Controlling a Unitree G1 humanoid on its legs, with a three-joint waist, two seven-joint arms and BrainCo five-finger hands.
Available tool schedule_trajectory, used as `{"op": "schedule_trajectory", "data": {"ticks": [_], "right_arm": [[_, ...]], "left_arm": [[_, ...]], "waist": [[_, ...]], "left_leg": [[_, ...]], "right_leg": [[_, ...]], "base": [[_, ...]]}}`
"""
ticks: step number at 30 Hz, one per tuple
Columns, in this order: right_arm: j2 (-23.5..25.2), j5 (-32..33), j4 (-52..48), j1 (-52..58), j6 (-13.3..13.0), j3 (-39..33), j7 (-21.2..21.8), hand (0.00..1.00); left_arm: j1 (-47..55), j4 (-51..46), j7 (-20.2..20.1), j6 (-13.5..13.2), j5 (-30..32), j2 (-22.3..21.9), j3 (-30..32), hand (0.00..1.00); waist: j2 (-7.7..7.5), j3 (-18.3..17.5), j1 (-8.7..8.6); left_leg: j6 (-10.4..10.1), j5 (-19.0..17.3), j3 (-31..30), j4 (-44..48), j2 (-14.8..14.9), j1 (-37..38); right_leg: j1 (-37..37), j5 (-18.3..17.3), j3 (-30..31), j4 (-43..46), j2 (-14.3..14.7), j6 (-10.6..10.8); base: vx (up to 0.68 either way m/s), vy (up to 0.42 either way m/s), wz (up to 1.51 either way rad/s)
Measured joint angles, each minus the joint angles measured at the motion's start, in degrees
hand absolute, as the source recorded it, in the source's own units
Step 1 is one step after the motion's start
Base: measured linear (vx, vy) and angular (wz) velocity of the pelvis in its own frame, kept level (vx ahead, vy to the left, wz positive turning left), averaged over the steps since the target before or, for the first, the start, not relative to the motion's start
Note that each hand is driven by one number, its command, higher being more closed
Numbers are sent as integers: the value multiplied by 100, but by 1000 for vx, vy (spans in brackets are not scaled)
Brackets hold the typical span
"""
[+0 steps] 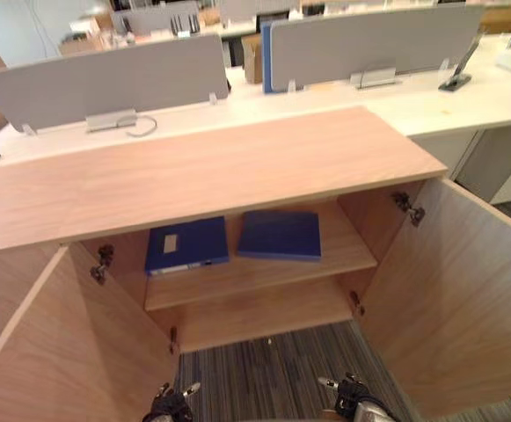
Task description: Walk over to the cabinet, pick up the folder, carry it to the office cabinet, place the folder inside the office cabinet, then close the office cabinet door
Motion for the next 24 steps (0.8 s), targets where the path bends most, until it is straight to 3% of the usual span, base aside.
{"op": "schedule_trajectory", "data": {"ticks": [1, 3, 4, 5, 6, 10, 13, 20, 24], "right_arm": [[30, 2, 1, -28, 1, 45, 0, 0], [159, 9, 27, -187, 24, 121, 7, 0], [189, 16, 37, -206, 27, 119, 5, 0], [269, 23, 100, -195, 22, 117, -2, 0], [219, 23, 275, -184, 20, 88, -6, 0], [102, 1, 366, -81, 41, -100, -18, 0], [95, -2, 405, -14, 47, -307, -13, 0], [19, 1, 575, -30, 35, -602, -6, 0], [8, 77, -88, -24, 39, 488, -40, 0]], "left_arm": [[1, 1, 5, 2, 0, 4, -5, 0], [-41, -10, 29, -5, 1, 39, -141, 0], [-45, -6, 34, -10, 6, 55, -151, 0], [-10, -6, 41, -15, 81, 139, -116, 0], [-82, 71, 41, -7, 206, 125, -42, 0], [-39, 97, 54, 4, 256, -152, 270, 0], [-1, 101, 25, -1, 342, -175, 281, 0], [21, 115, -66, 53, 497, -74, -2, 0], [98, 105, -67, 63, 474, 160, -623, 0]], "waist": [[9, 6, -6], [53, 132, 12], [38, 144, 10], [-105, 147, 13], [-111, 142, 20], [147, -76, 56], [165, -168, 56], [190, -184, 13], [169, -139, 7]], "left_leg": [[3, 0, -1, -4, 45, -2], [0, 9, -4, -23, 342, 4], [-18, 19, -19, -22, 406, -6], [-43, 31, -138, -22, 367, -15], [-81, 8, -322, -55, 394, 27], [-290, 132, -380, -200, 922, -7], [-386, 194, -489, -322, 1131, 30], [-442, 245, -653, -506, 1047, 24], [-418, 260, -727, -507, 899, -147]], "right_leg": [[-4, -48, -32, -4, 37, 48], [1, -467, -351, -436, 395, 238], [32, -451, -433, -756, 524, 258], [173, -32, -524, -1695, 681, 57], [375, -255, -625, -1964, 750, 174], [812, 69, -855, -2963, 1370, 32], [1119, 347, -931, -3642, 1693, -21], [1546, 961, -914, -4726, 1843, 45], [1592, 1306, -881, -5221, 1781, 79]], "base": [[109, -102, 4], [81, -166, -1], [72, -198, 4], [98, -224, 4], [110, -228, 6], [106, -178, -1], [74, -136, -1], [26, 28, -3], [-42, 75, -1]]}}
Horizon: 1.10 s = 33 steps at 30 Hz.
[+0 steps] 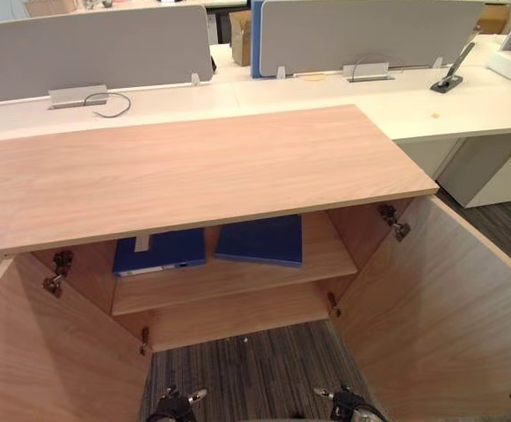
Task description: Walk over to the cabinet, pick up the folder, carry it to the office cabinet, place the folder inside the office cabinet, then close the office cabinet door
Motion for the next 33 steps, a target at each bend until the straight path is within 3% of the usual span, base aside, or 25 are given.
{"op": "schedule_trajectory", "data": {"ticks": [2, 4, 6, 9, 10, 12, 16, 24, 33], "right_arm": [[-2, 55, -1203, -47, -32, 563, -64, 0], [-71, 145, -2211, -355, -241, 876, -112, 0], [-289, 148, -3030, -1048, -487, 1130, -151, 0], [-563, 151, -3484, -1715, -638, 1473, -290, 0], [-666, 151, -3628, -1995, -683, 1647, -344, 0], [-777, 154, -3680, -2299, -715, 1784, -399, 0], [-1294, 277, -3690, -2890, -706, 1921, -534, 0], [-2096, 562, -3813, -4469, -707, 1911, -779, 0], [-2500, 584, -3260, -5595, -699, 2186, -888, 0]], "left_arm": [[30, -38, 5, -21, 0, 89, -114, 0], [21, -204, 15, -70, -40, 105, -116, 0], [-6, -439, 59, -155, -259, 115, -106, 0], [-8, -600, 114, -256, -457, 126, -30, 0], [-8, -646, 126, -275, -555, 105, 57, 0], [-15, -739, 131, -303, -711, 79, 196, 0], [-14, -748, 133, -315, -1201, -8, 477, 0], [-21, -744, 127, -364, -2057, -144, 640, 0], [-18, -732, 123, -386, -3305, -318, 640, 0]], "waist": [[-20, 166, 29], [-61, 443, 61], [42, 862, 111], [105, 1067, 183], [157, 1190, 180], [150, 1362, 186], [314, 1734, 165], [322, 2330, 315], [374, 2514, 462]], "left_leg": [[7, 4, 10, 182, -52, -146], [11, -88, 11, 861, -82, -619], [21, -499, 21, 2210, 58, -1504], [32, -1145, 103, 3253, 225, -2187], [55, -1552, 138, 3548, 247, -2373], [66, -1803, 225, 4055, 250, -2676], [128, -2232, 235, 5171, 240, -3528], [107, -2489, 57, 6308, 238, -4842], [101, -2462, -163, 6574, 177, -5616]], "right_leg": [[-107, 22, 35, 89, -76, 2], [-552, -115, 112, 592, -243, 9], [-1387, -518, 270, 1753, -347, -41], [-2464, -1123, 537, 3287, -439, -61], [-2887, -1418, 656, 3899, -481, 8], [-3337, -1619, 839, 4505, -574, 8], [-4292, -1954, 1022, 5624, -781, 25], [-5563, -2170, 1100, 6700, -991, -80], [-6163, -2178, 954, 6901, -1132, -92]], "base": [[-112, 63, -6], [-202, 55, -11], [-256, 68, -21], [-213, 82, -33], [-220, 49, -35], [-198, 32, -31], [-177, 61, 0], [-59, 34, 13], [-31, -1, 13]]}}
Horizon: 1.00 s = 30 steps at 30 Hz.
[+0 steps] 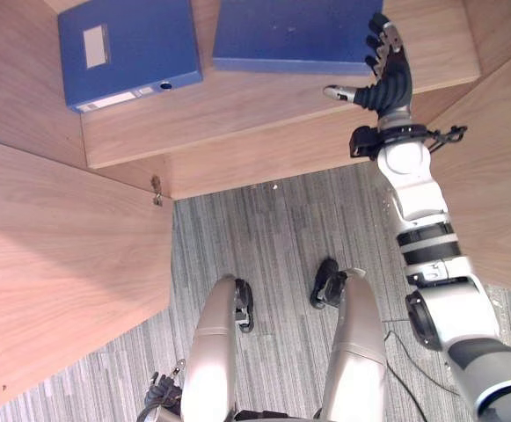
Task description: Walk over to the cabinet, pick up the folder, carry it to the office cabinet, place the folder inside the office cabinet, then close the office cabinet door
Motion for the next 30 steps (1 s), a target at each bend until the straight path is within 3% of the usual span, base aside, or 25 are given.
{"op": "schedule_trajectory", "data": {"ticks": [10, 23, 30], "right_arm": [[-147, -13, 667, -578, 11, 325, -2, 0], [-585, -269, 820, -707, 1, 768, 7, 0], [-1313, -1233, 908, -1525, 7, 1514, 247, 0]], "left_arm": [[-75, -60, 1, -86, -200, -4, -12, 0], [-86, -51, -2, -101, -1075, -4, -9, 0], [-102, -47, -49, -96, -1140, -2, -27, 0]], "waist": [[29, 78, 59], [32, 86, 98], [25, 117, 84]], "left_leg": [[-36, 105, -97, -174, -114, -262], [-83, 246, -315, -381, -153, -477], [-125, 388, -399, -493, -130, -896]], "right_leg": [[-183, -17, -119, -99, -134, -21], [-206, -10, -348, -322, -158, -28], [-567, 84, -465, -441, -121, -105]], "base": [[12, 23, 9], [-3, 33, 7], [-31, 26, 3]]}}
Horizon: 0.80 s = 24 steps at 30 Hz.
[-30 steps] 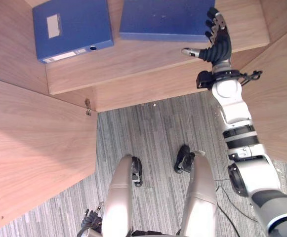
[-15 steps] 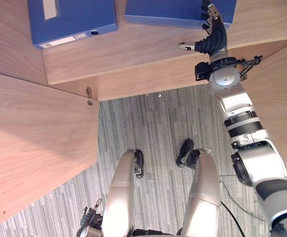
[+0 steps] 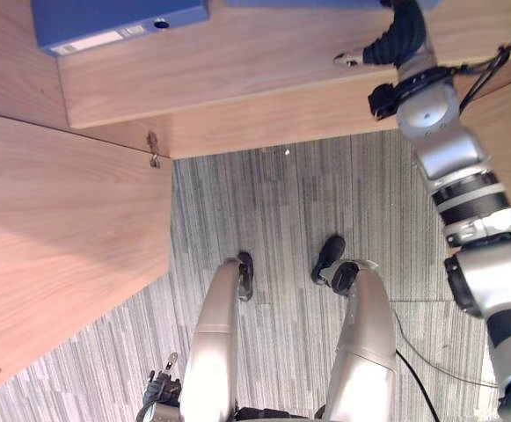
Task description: Walk over to the cabinet, pick up the folder, carry it to the office cabinet, place the folder inside the office cabinet, then close the office cabinet door
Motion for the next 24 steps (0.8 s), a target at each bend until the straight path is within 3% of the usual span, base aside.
{"op": "schedule_trajectory", "data": {"ticks": [12, 24], "right_arm": [[-588, -1418, 786, -1083, 112, 528, -11, 0], [-722, -2041, 892, -1096, 117, 444, -189, 0]], "left_arm": [[-48, -26, -145, 13, 7, 12, 22, 0], [-154, -224, -257, 26, 24, 28, 74, 0]], "waist": [[12, 51, 127], [8, 52, 195]], "left_leg": [[-60, 136, -186, -5, -2, -391], [-76, 242, -261, -14, -24, -568]], "right_leg": [[-238, 63, -163, -59, 9, -62], [-369, 89, -227, -49, -18, -97]], "base": [[-25, 40, 5], [-26, 28, 3]]}}
